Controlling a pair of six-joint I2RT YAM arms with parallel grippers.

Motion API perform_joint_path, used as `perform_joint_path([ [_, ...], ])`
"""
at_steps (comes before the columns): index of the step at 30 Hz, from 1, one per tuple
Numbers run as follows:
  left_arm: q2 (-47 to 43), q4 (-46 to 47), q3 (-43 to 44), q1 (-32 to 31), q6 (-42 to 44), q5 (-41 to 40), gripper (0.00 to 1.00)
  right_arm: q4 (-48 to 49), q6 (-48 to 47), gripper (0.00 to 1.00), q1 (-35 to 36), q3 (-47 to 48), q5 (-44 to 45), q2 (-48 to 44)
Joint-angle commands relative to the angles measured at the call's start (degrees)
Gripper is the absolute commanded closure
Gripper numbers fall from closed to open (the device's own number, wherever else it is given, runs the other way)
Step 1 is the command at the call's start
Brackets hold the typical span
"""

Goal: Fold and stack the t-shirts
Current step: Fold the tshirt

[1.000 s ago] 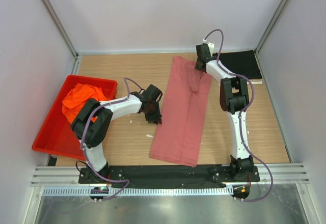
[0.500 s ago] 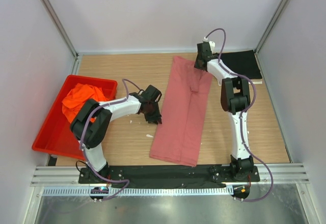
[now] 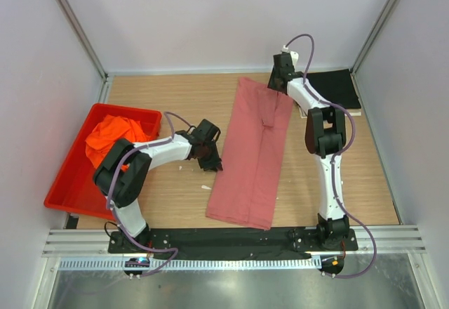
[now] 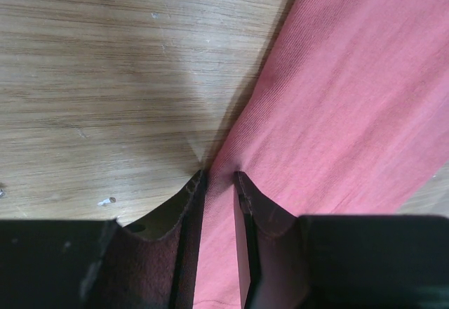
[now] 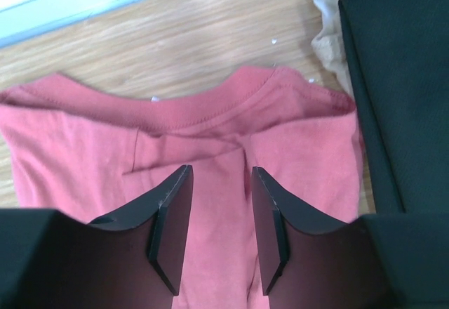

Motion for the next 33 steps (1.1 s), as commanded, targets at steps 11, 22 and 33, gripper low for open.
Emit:
perform_joint_path([
  [11, 4.5, -8.13, -4.62, 2.49, 0.84, -9.58, 0.74, -0.51, 0.67, 0.52, -1.18, 10.01, -2.78, 7.79],
  [22, -4.8, -9.71, -7.44, 4.69, -1.09, -10.11, 0.72, 2.22, 1.46, 0.51, -1.18, 17.75, -11.3, 15.69],
  [33, -14.12, -6.73, -8.75, 5.48, 3.83, -5.46, 0.59, 9.43, 3.75, 0.49, -0.65, 21.53, -18.08, 19.83],
])
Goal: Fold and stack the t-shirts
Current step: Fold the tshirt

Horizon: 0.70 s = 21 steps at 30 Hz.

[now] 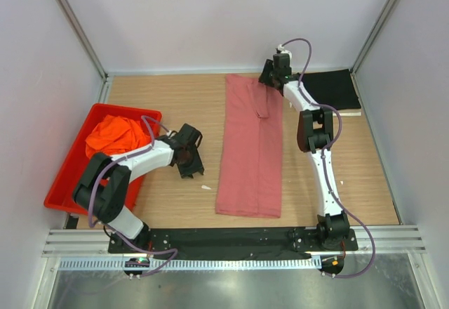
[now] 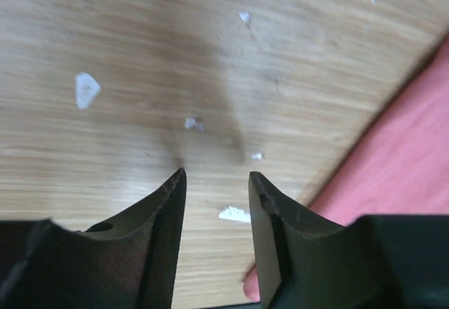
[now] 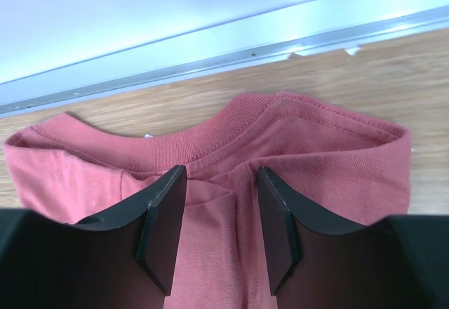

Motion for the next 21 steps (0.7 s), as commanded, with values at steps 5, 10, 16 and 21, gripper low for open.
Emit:
perform_joint_path([
  [5, -6.73, 8.88, -6.84, 0.17, 5.17, 16.55, 0.54, 0.69, 0.44, 0.48, 0.97, 2.31, -4.86, 0.88],
  [10, -7.09, 15.49, -10.29, 0.08, 5.88, 21.83, 0.51, 0.94, -0.61, 0.41, 0.97, -6.38, -3.55, -10.44],
  [16, -4.01, 18.57, -10.55, -1.67, 6.58, 24.83, 0.48, -6.16, -1.4, 0.3, 0.88, -7.37, -2.93, -19.24],
  [21, -2.43, 18.66, -11.87, -5.97, 5.27, 22.64, 0.47, -21.45, 1.05, 0.28, 0.88, -12.97, -1.17, -28.46],
])
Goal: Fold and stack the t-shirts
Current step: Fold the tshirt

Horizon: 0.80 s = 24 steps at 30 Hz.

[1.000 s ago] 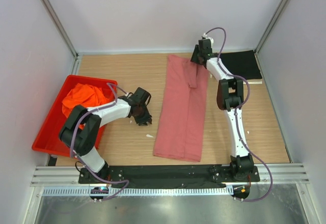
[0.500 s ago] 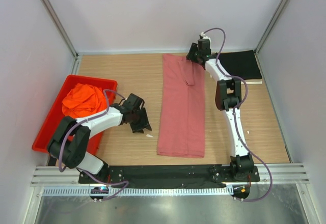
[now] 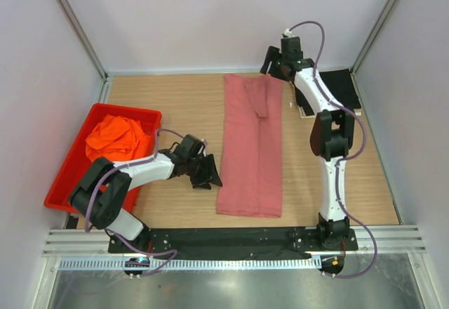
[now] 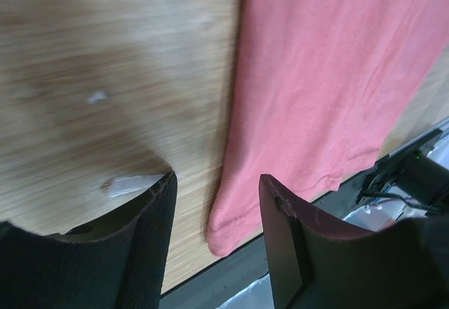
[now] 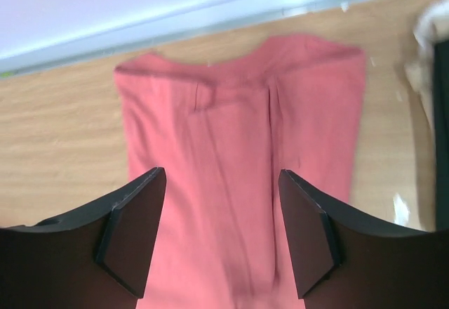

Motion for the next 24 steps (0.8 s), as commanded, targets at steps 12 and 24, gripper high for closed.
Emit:
perform_joint_path([
  [12, -1.53, -4.41, -5.28, -13.16, -5.33, -10.45, 0.53, -13.14, 15.28, 0.37, 5.62, -65.11, -3.46, -55.59],
  [24, -4.95, -8.98, -5.73, -20.01, -9.65, -14.84, 0.56, -16.48, 28.29, 0.42, 15.73, -93.0, -2.33, -77.97],
])
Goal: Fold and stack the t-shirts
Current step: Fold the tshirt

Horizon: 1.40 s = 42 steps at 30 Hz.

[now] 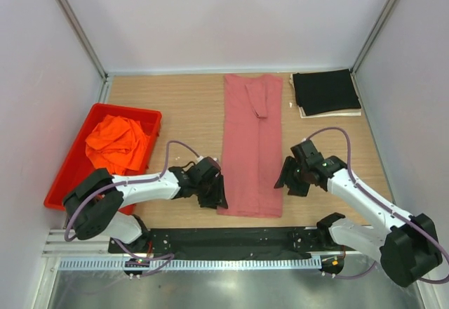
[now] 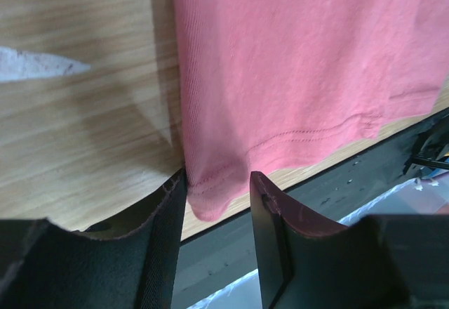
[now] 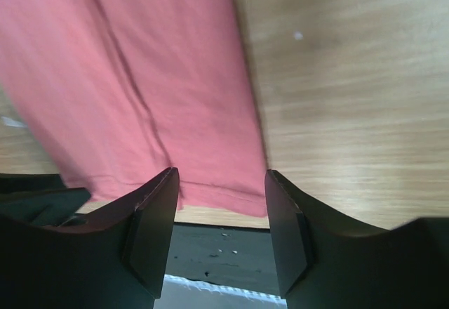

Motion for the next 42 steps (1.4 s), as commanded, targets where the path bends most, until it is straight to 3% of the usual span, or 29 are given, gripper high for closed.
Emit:
perform_joint_path([
  [1, 0.01, -8.11, -2.08, -1.57, -0.8, -5.33, 0.57, 0.22, 6.46, 0.42, 2.62, -5.37, 0.71, -1.98],
  [10, -1.4, -8.73, -3.75, -2.89, -3.44, -6.84, 0.63, 0.56, 12.1, 0.46, 6.32, -13.82, 0.01, -10.68],
  [17, -1.66, -8.9, -4.1, -3.24, -4.4, -7.54, 0.68, 1.71, 13.42, 0.48, 7.55, -15.85, -1.93, -12.27],
  [24, -1.66, -9.08, -4.1, -3.24, -4.84, -7.63, 0.82, 3.81, 14.47, 0.53, 8.16, -17.43, -3.24, -12.88],
  [27, -1.75, -9.26, -3.93, -3.24, -4.84, -7.8, 0.9, 5.67, 15.09, 0.64, 8.25, -18.58, -4.04, -11.83],
  [28, -1.75, -9.34, -3.84, -3.24, -4.84, -7.8, 0.93, 4.1, 15.17, 0.74, 8.34, -18.31, -3.17, -11.65],
  [31, -1.84, -9.69, -4.27, -3.24, -5.46, -7.71, 1.0, 0.42, 15.26, 0.9, 8.34, -17.44, 0.09, -12.96],
  [33, -2.36, -9.61, -4.71, -3.33, -6.07, -7.63, 1.0, -1.7, 14.83, 0.97, 8.34, -16.65, 2.28, -13.93],
  [35, -2.98, -9.52, -4.72, -3.33, -6.34, -7.19, 0.99, -3.03, 14.3, 0.99, 8.34, -16.11, 2.38, -14.81],
  [38, -4.38, -9.26, -4.8, -3.33, -6.69, -6.57, 0.74, -1.63, 14.03, 0.99, 8.34, -16.82, 0.98, -14.82],
  [42, -6.14, -8.99, -4.8, -3.33, -7.3, -6.48, 0.58, -1.54, 13.86, 0.99, 8.34, -17.61, 1.15, -15.08],
])
